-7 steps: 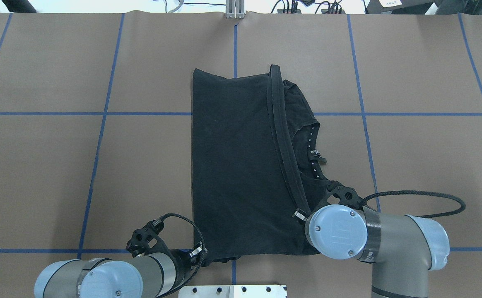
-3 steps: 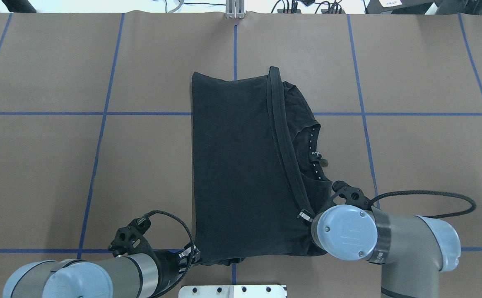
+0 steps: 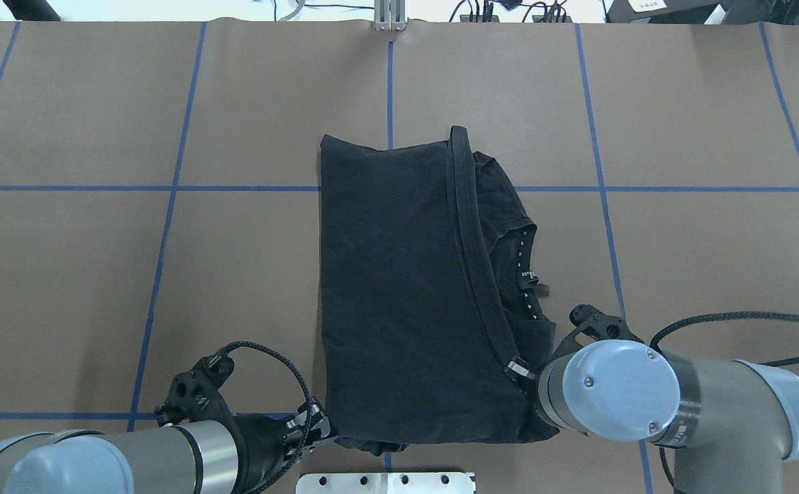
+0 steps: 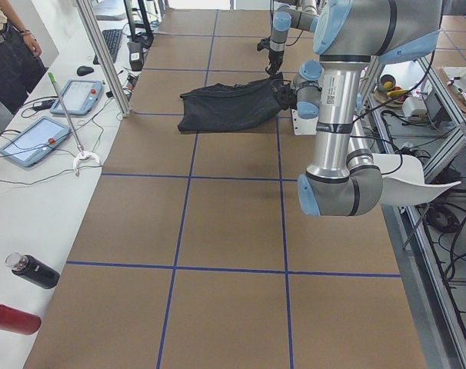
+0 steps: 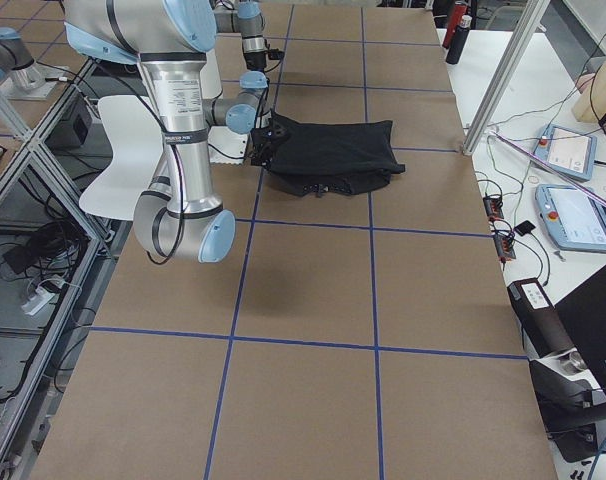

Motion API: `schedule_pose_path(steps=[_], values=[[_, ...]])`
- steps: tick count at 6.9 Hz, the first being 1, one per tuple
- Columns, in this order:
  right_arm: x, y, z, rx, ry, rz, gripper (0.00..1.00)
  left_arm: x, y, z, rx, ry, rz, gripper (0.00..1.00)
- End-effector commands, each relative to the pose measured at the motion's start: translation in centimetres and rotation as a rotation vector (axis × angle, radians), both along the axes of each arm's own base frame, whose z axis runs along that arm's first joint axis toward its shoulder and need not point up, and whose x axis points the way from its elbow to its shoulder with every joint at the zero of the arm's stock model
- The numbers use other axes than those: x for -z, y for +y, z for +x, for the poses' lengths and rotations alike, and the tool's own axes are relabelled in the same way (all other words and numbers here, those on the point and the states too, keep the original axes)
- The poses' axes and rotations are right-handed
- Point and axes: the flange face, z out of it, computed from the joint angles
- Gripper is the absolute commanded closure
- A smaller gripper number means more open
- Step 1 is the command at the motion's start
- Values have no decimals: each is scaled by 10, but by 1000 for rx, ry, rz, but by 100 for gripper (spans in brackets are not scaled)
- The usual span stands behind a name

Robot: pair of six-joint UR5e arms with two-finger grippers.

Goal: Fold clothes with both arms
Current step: 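Lift the near edge with both grippers and fold it away from the robot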

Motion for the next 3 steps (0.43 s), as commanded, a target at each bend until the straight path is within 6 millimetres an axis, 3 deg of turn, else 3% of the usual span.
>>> schedule_pose_path(steps=[1, 2, 3], values=[[33, -65, 28, -104, -78, -19, 100, 23, -73, -20, 89, 14, 117, 100], [44, -121, 21, -120, -100, -108, 100, 22, -121, -20, 106, -17, 142, 100], [47, -166, 25, -119, -95, -102, 100, 21, -167, -34, 132, -43, 179, 100]])
